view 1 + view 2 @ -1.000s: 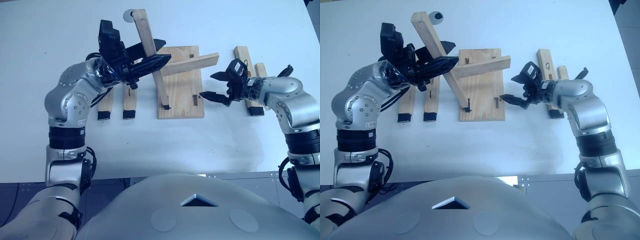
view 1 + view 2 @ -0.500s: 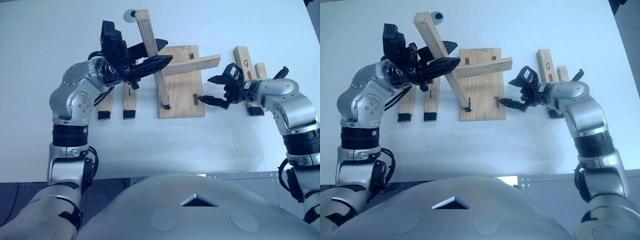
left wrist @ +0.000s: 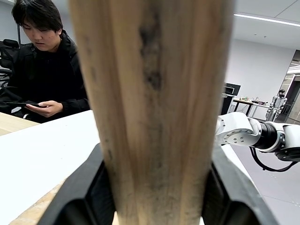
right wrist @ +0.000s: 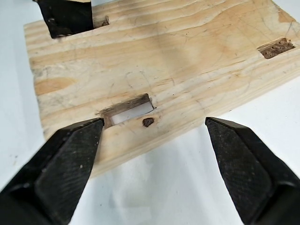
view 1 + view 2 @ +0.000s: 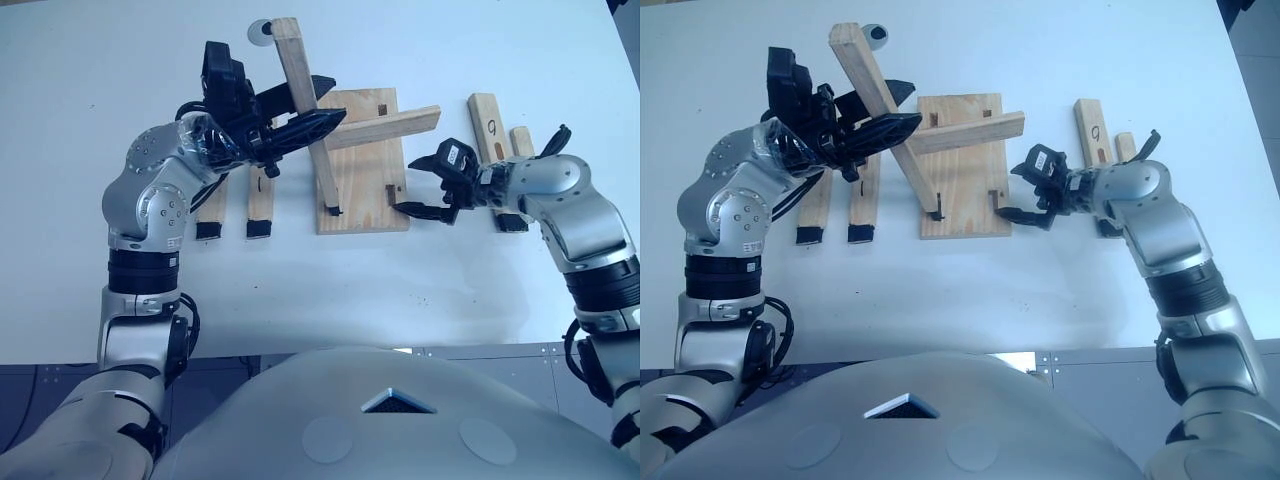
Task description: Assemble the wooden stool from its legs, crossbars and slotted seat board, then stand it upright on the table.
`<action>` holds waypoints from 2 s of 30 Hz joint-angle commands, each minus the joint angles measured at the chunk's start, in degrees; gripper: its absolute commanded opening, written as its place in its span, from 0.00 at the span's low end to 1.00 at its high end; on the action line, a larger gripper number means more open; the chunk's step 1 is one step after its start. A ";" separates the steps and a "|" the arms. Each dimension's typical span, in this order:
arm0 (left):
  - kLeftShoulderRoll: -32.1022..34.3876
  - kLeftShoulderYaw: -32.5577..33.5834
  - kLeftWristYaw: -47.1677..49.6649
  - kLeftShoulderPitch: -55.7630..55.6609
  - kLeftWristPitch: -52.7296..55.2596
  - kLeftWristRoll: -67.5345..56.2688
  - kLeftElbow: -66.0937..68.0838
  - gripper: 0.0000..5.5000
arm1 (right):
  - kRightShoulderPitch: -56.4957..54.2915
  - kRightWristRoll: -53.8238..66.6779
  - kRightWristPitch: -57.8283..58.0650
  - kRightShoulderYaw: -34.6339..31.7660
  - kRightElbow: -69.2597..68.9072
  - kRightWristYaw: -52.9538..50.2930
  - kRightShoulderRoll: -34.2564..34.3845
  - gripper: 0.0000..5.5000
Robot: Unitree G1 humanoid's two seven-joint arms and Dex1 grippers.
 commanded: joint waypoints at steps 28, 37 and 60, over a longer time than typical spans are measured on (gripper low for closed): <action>-2.57 3.31 -0.13 -0.67 -1.24 2.24 6.32 0.37 | 0.82 -5.60 0.17 3.82 3.75 3.33 -2.61 0.73; -1.96 3.34 -0.38 1.20 1.51 0.44 2.92 0.37 | 1.55 -5.79 0.63 3.95 3.18 2.60 -1.72 0.73; -2.86 4.10 1.08 -1.22 -0.28 1.18 2.69 0.37 | 2.82 -7.17 -0.10 5.50 3.13 2.23 -1.55 0.73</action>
